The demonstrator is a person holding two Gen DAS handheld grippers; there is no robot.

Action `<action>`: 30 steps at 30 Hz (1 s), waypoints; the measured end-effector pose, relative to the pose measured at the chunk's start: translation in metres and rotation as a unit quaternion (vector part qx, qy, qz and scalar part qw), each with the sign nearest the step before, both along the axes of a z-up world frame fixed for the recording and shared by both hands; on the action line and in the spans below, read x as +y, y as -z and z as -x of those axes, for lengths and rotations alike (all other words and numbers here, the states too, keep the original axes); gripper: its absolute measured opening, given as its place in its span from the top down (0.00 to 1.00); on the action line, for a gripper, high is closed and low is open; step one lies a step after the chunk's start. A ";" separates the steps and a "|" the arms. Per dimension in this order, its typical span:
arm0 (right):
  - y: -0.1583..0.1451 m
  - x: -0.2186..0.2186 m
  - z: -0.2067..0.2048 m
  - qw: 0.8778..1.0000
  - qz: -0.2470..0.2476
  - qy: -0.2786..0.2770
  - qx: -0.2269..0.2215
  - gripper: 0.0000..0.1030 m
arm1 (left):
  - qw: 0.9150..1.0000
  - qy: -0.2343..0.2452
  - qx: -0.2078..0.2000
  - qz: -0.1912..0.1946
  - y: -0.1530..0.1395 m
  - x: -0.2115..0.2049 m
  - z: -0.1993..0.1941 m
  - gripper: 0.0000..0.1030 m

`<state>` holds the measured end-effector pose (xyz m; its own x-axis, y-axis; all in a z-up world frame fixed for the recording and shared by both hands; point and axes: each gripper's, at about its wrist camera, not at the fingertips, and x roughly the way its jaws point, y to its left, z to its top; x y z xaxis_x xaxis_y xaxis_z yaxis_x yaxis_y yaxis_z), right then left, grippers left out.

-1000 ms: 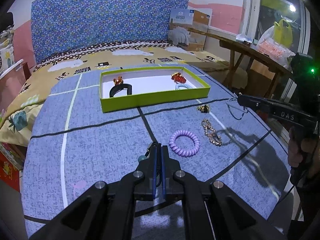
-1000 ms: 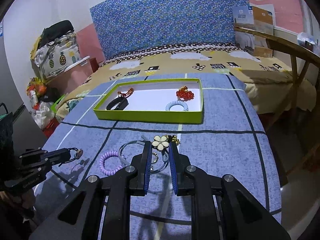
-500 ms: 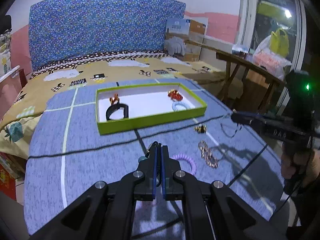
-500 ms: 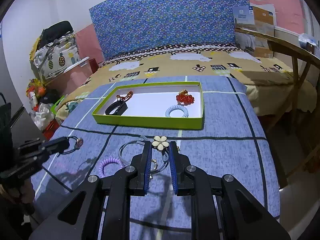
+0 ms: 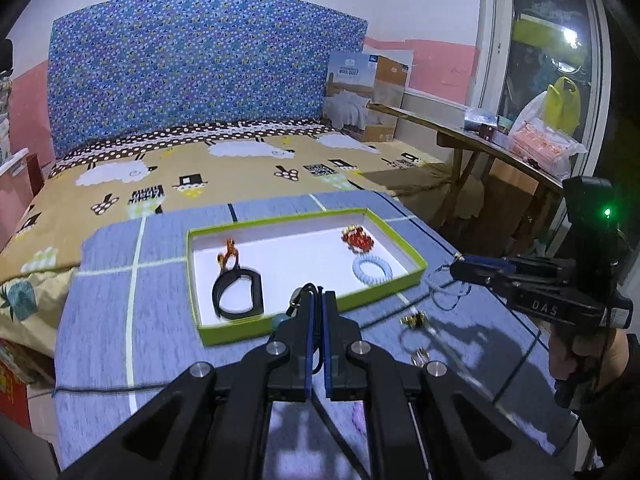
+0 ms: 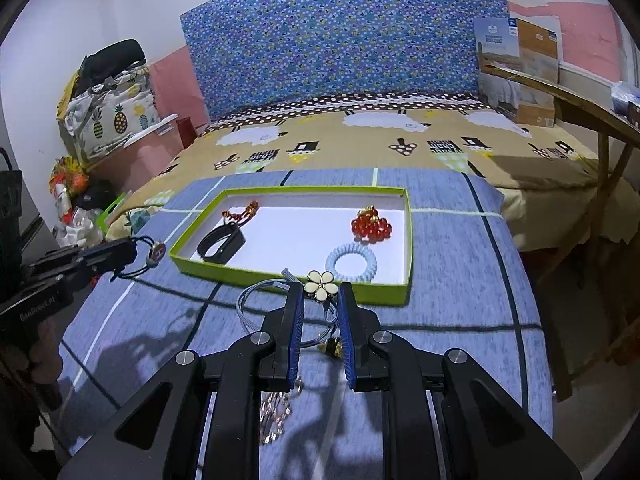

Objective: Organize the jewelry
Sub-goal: 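Lift and carry the bead tie and flower charm over the green lid with both grippers, then lower both items into the lid and open both grippers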

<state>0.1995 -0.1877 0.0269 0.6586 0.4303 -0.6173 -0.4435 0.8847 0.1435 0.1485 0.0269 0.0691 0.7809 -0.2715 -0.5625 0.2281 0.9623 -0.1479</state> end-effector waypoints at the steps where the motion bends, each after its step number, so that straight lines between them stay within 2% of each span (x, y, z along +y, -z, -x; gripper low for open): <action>1: 0.000 0.001 -0.005 1.000 0.001 0.001 0.001 0.83 | 1.000 0.002 0.000 0.003 -0.001 0.001 -0.005 0.96; 10: 0.007 0.013 -0.053 1.000 0.013 0.005 0.012 0.83 | 1.000 0.011 0.013 0.020 0.004 0.010 -0.057 0.96; 18: 0.027 0.023 -0.096 0.999 0.031 0.017 0.032 0.83 | 0.999 -0.016 0.030 -0.009 0.019 0.013 -0.108 0.96; 25: 0.047 0.025 -0.117 0.997 0.049 0.031 0.051 0.83 | 0.998 -0.012 0.041 -0.051 0.037 -0.002 -0.140 0.96; 30: 0.054 0.025 -0.125 0.996 0.056 0.038 0.056 0.83 | 0.997 -0.009 0.060 -0.052 0.049 -0.008 -0.156 0.96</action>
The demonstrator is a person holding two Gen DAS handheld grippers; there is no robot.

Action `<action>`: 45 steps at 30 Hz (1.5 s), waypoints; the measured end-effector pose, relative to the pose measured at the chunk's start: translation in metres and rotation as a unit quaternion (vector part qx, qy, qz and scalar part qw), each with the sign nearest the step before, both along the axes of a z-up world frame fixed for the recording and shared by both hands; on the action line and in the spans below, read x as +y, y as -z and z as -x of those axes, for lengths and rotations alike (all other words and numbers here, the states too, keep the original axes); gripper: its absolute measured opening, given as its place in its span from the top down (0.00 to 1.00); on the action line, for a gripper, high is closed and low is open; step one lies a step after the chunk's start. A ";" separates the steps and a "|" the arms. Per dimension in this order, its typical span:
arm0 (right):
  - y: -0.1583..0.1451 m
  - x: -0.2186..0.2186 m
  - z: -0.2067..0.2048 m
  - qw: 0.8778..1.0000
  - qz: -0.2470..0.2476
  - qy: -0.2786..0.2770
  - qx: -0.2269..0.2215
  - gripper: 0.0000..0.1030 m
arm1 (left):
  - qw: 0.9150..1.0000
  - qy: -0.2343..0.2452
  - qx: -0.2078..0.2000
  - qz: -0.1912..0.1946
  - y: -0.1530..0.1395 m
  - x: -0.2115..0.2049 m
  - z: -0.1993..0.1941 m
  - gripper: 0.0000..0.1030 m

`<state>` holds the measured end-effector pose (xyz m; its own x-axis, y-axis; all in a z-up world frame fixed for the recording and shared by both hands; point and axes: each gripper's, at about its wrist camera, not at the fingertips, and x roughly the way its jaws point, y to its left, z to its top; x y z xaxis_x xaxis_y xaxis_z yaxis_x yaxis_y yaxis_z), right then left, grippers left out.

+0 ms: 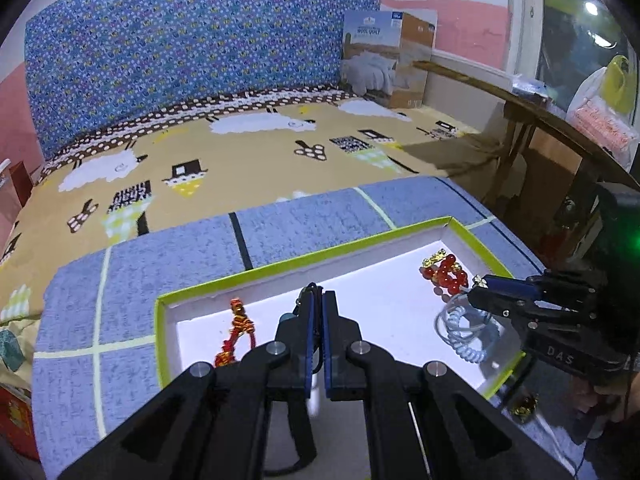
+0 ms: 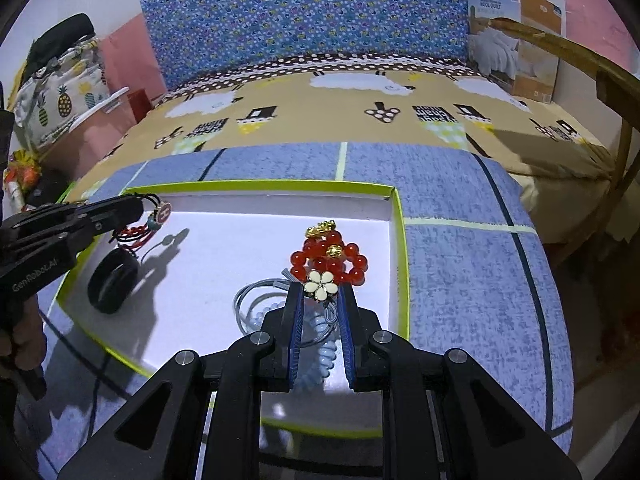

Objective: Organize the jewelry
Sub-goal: 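Lower both items into the lid and open both grippers, then withdraw both grippers from the lid toward the remaining jewelry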

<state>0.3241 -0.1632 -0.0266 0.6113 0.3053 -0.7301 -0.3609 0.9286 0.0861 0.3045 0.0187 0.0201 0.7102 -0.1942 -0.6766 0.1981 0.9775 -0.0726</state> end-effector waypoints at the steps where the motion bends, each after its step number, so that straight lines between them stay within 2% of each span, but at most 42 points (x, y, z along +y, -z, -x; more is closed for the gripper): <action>1: 0.001 0.000 -0.001 1.000 0.000 0.001 0.000 0.83 | 1.000 0.002 0.005 0.002 0.002 -0.001 -0.003 0.96; 8: 0.004 0.000 -0.005 1.000 0.006 0.003 0.007 0.83 | 0.999 0.013 0.037 0.006 0.017 -0.013 -0.008 0.96; 15: 0.004 0.002 -0.007 1.000 0.013 0.001 0.009 0.83 | 0.999 0.015 0.048 0.012 0.021 -0.015 -0.008 0.95; 17: 0.004 0.003 -0.006 1.000 0.016 0.002 0.008 0.82 | 0.999 0.017 0.048 0.017 0.020 -0.015 -0.007 0.90; 19: 0.003 0.002 -0.005 1.000 0.019 0.004 0.004 0.75 | 0.999 0.017 0.046 0.021 0.020 -0.014 -0.005 0.76; 21: 0.002 0.002 -0.003 1.000 0.016 0.004 0.001 0.75 | 0.999 0.017 0.043 0.027 0.020 -0.012 -0.003 0.72; 25: -0.002 0.002 0.002 1.000 0.015 0.001 -0.005 0.74 | 0.999 0.013 0.040 0.030 0.018 -0.010 0.003 0.72; 35: -0.023 -0.004 0.042 0.999 -0.001 -0.018 -0.034 0.74 | 0.999 0.003 0.008 0.043 -0.002 0.000 0.048 0.71; 45: -0.043 -0.017 0.117 0.998 -0.025 -0.031 -0.052 0.74 | 0.999 -0.012 -0.016 0.048 -0.018 0.004 0.118 0.71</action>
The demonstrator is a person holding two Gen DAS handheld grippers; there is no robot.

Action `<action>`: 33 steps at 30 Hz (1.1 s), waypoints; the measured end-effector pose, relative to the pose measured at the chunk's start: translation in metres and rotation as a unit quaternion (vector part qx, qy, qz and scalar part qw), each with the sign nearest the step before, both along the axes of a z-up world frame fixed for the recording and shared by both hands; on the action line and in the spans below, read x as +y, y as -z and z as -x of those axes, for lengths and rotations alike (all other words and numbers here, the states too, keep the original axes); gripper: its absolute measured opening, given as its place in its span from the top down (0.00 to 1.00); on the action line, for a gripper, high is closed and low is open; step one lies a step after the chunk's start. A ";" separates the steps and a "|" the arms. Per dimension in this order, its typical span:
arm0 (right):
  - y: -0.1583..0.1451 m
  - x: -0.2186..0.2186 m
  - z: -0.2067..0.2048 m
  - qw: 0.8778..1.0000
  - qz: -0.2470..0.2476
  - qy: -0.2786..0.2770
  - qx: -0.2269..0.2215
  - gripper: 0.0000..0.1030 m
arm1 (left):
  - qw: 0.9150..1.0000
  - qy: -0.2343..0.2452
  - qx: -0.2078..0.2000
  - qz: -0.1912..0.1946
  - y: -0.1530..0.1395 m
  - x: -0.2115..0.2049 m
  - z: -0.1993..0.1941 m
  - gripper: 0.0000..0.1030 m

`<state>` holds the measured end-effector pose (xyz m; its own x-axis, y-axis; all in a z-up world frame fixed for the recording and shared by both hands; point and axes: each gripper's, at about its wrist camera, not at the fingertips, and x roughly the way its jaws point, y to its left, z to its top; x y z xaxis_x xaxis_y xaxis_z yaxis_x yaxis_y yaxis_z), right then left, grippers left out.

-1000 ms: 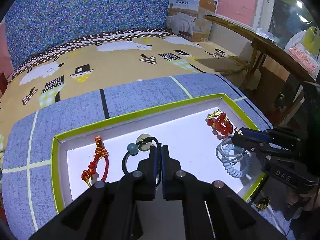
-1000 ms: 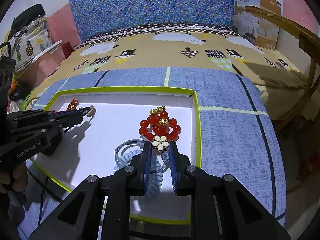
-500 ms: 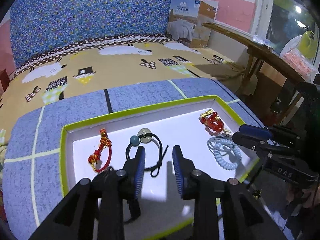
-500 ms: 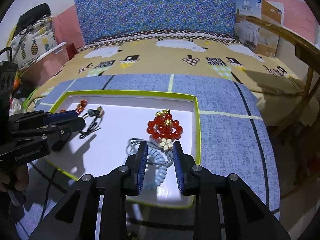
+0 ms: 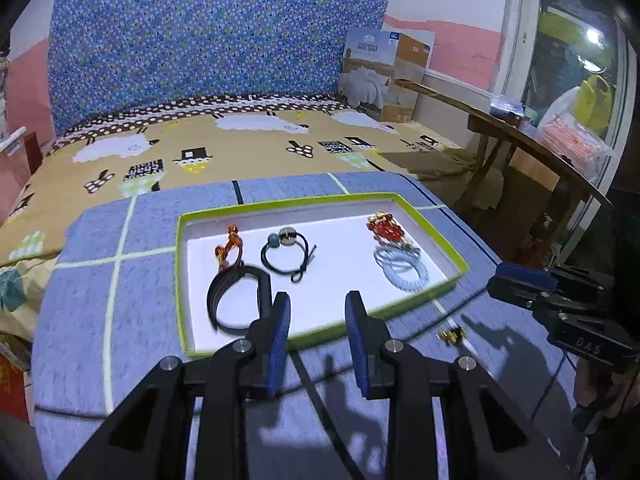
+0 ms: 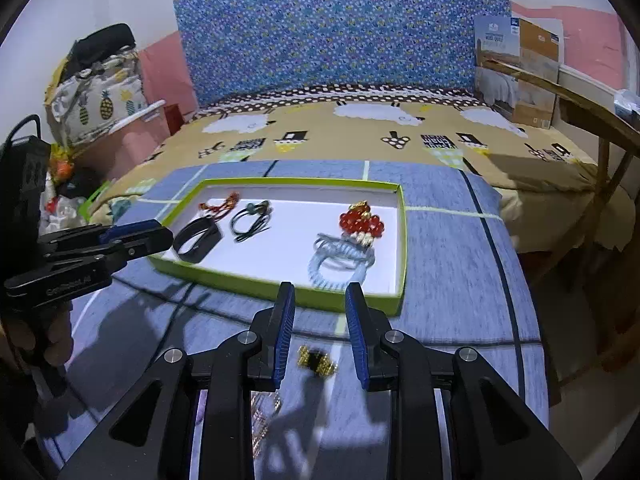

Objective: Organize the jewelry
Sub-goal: 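Withdraw both grippers from the lid toward the remaining jewelry, then grasp the purple coil hair tie with the left gripper while the right grasps the gold chain keychain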

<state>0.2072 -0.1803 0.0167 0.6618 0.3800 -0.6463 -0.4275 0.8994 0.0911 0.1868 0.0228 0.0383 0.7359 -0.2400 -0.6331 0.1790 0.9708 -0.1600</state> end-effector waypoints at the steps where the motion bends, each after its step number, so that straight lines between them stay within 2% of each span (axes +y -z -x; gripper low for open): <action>1: -0.001 -0.001 0.008 1.000 -0.003 -0.001 -0.001 0.74 | 1.000 0.001 -0.001 0.001 -0.001 -0.001 0.007 0.71; 11: 0.001 -0.014 0.070 1.000 -0.016 -0.003 -0.001 0.74 | 1.000 0.007 -0.018 -0.010 -0.002 -0.007 0.071 0.71; 18: 0.009 -0.022 0.097 1.000 -0.028 -0.001 0.009 0.74 | 1.000 0.012 -0.015 -0.009 0.003 -0.013 0.098 0.71; 25: 0.018 -0.024 0.105 0.999 -0.032 -0.002 0.023 0.74 | 1.000 0.024 -0.004 -0.011 0.013 -0.023 0.110 0.71; 33: 0.023 -0.028 0.099 0.999 -0.031 0.007 0.029 0.74 | 1.000 0.023 0.008 -0.007 0.021 -0.025 0.105 0.71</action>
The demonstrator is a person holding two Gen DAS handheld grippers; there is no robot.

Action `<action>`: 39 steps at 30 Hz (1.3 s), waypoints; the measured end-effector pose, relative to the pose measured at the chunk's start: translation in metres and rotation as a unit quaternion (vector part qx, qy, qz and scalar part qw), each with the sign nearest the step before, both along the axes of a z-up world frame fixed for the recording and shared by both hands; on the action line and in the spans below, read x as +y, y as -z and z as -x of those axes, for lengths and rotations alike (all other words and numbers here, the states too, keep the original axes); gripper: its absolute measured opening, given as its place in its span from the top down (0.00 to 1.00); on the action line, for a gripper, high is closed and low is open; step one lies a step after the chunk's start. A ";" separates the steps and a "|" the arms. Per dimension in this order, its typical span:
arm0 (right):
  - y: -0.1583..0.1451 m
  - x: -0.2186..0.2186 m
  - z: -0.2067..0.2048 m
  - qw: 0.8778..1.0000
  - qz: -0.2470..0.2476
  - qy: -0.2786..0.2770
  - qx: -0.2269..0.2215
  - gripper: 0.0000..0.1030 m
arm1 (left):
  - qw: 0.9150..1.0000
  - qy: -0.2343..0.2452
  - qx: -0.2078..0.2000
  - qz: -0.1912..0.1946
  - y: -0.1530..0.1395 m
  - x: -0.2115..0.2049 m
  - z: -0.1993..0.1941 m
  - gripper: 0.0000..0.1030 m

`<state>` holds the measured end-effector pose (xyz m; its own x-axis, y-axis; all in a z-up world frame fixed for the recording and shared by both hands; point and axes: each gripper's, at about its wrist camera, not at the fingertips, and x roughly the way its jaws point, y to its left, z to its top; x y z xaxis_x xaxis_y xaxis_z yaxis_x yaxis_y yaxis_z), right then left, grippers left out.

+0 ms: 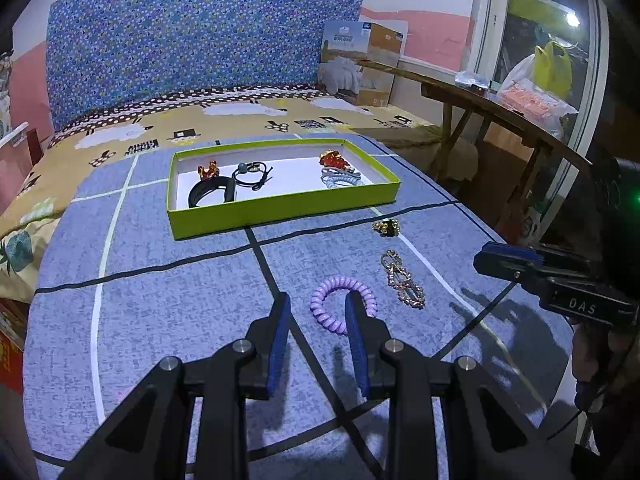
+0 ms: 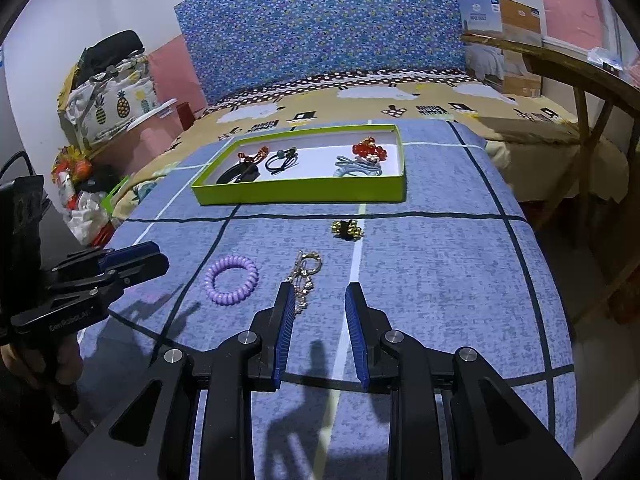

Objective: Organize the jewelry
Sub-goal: 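Grasp the purple coil hair tie with the left gripper while the right grasps the gold chain keychain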

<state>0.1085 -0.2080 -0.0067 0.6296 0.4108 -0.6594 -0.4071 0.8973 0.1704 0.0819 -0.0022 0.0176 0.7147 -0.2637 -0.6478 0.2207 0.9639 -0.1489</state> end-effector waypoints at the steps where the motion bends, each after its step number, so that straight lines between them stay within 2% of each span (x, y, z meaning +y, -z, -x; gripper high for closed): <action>1: 0.001 0.000 -0.001 1.000 0.001 0.000 0.001 0.74 | 1.000 -0.001 0.002 0.000 0.001 0.000 -0.001 0.71; 9: 0.005 -0.002 -0.011 1.000 0.006 0.003 0.005 0.74 | 1.000 0.000 0.015 -0.005 0.008 -0.004 -0.011 0.69; 24: 0.013 0.003 -0.047 0.999 0.033 -0.007 0.012 0.74 | 0.997 0.002 0.070 -0.022 0.032 -0.016 -0.038 0.67; 32: 0.017 0.012 -0.049 0.999 0.022 -0.025 0.022 0.74 | 0.997 0.003 0.073 -0.020 0.033 -0.017 -0.040 0.67; 39: 0.023 0.032 -0.040 0.998 0.031 -0.051 0.030 0.74 | 0.997 0.006 0.072 -0.038 0.033 -0.023 -0.042 0.68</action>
